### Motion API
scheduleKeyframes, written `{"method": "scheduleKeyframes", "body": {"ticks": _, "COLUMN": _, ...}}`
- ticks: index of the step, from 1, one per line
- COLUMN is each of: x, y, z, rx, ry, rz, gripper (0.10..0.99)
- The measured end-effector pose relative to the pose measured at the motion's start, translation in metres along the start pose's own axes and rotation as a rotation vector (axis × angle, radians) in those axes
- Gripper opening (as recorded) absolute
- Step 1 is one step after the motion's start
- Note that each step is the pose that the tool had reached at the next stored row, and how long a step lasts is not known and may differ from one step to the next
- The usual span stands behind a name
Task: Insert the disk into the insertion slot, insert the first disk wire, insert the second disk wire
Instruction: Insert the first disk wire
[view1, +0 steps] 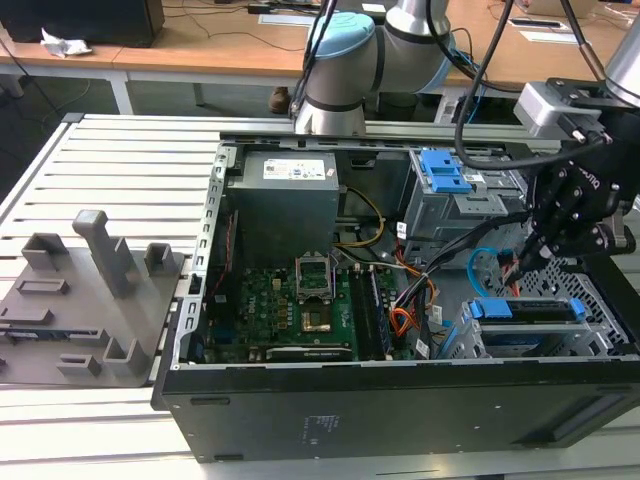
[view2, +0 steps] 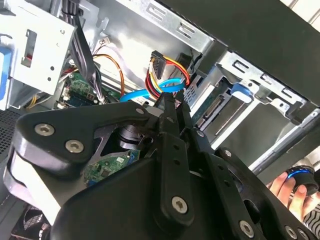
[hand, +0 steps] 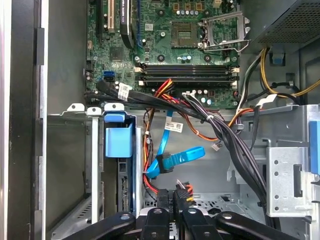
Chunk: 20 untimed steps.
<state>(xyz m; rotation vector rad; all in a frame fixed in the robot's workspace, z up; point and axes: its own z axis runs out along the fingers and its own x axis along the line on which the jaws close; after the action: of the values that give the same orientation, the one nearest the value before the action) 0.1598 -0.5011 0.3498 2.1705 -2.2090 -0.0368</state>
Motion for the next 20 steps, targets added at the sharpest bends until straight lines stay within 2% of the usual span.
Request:
{"method": "scheduleKeyframes", "body": {"ticks": 7, "x": 0.0178, "y": -0.0003, "z": 0.0003, "rx": 0.000, "ry": 0.0002, "rz": 0.000, "gripper": 0.169}}
{"method": "scheduleKeyframes", "body": {"ticks": 20, "x": 0.0353, "y": -0.0006, "z": 0.0005, "rx": 0.000, "ry": 0.0002, "rz": 0.000, "gripper": 0.169}}
